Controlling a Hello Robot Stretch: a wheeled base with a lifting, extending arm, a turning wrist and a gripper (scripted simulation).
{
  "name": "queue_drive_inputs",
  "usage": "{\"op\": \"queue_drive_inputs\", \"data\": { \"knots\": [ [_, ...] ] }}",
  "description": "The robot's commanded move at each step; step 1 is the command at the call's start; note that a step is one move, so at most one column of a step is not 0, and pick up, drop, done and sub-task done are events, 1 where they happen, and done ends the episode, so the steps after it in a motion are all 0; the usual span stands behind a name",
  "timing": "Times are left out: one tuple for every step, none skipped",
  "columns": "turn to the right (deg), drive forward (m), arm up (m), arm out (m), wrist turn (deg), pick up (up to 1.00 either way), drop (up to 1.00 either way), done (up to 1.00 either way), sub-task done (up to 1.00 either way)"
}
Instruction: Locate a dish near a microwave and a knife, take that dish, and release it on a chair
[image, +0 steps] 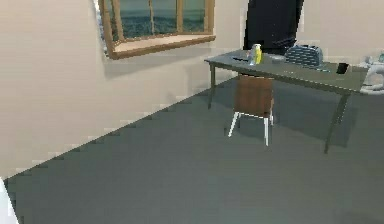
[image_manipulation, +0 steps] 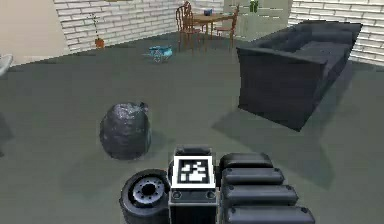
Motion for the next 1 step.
{"op": "queue_drive_inputs", "data": {
  "knots": [
    [0.0,1.0,0.0,0.0,0.0,0.0,0.0,0.0,0.0]
  ]
}}
